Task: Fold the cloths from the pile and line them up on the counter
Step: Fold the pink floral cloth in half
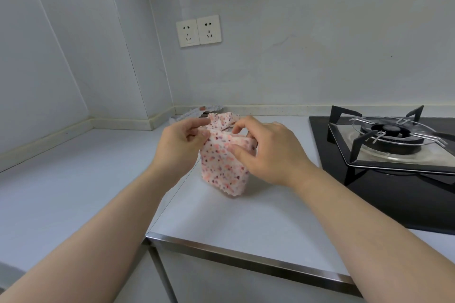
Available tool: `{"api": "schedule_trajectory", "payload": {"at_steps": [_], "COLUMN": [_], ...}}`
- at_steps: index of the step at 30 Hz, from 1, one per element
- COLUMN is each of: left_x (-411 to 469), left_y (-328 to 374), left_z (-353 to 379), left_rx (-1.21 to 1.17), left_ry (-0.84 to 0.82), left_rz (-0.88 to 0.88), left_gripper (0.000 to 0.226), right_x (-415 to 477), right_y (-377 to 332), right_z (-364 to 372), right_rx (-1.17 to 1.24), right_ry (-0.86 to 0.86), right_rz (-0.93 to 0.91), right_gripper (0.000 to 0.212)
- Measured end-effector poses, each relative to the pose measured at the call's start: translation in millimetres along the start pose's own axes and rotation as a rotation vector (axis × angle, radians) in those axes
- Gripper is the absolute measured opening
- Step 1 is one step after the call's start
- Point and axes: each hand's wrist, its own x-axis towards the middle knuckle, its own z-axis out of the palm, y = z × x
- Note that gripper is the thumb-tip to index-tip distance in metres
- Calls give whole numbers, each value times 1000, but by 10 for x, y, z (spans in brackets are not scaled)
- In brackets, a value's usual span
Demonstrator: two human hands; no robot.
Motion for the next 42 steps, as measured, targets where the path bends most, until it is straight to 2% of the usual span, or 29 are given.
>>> {"api": "schedule_trajectory", "payload": {"at_steps": [3, 6, 10, 15, 21, 23, 29, 33, 36, 38, 40, 42], "left_x": [-8, -11, -30, -61, -27, -58, -139, -137, -134, -137, -143, -156], "left_y": [2, -34, -66, -43, -33, -4, 42, 23, 44, 74, 96, 101], "left_z": [44, 86, 144, 189, 199, 212, 128, 109, 99, 85, 85, 111], "left_rx": [3, -109, -135, -36, -113, -53, 233, 345, 295, 280, 288, 309], "left_ry": [32, 1, 0, 120, 183, 209, 288, 286, 325, 365, 393, 401], "left_rz": [-11, -89, -106, -67, -153, -105, 205, 280, 257, 207, 176, 176], "left_gripper": [19, 14, 13, 15, 19, 17, 7, 7, 5, 7, 8, 8], "right_x": [27, 37, 40, 27, 7, 12, 15, 15, 31, 46, 61, 38], "right_y": [-7, 12, 26, 28, -86, -103, -106, -96, -104, -124, -158, -182], "right_z": [12, 14, 25, 34, 62, 52, 73, 103, 140, 186, 226, 273], "right_rx": [-82, -66, 0, 180, 370, 433, 508, 500, 682, 903, 1100, 1205], "right_ry": [133, 189, 155, 83, 19, 32, 43, 50, 106, 130, 21, -151], "right_rz": [-141, -158, -86, 26, 80, 130, 204, 263, 422, 643, 910, 1092], "right_gripper": [28, 31, 31, 21, 19, 17, 10, 12, 25, 32, 35, 43]}}
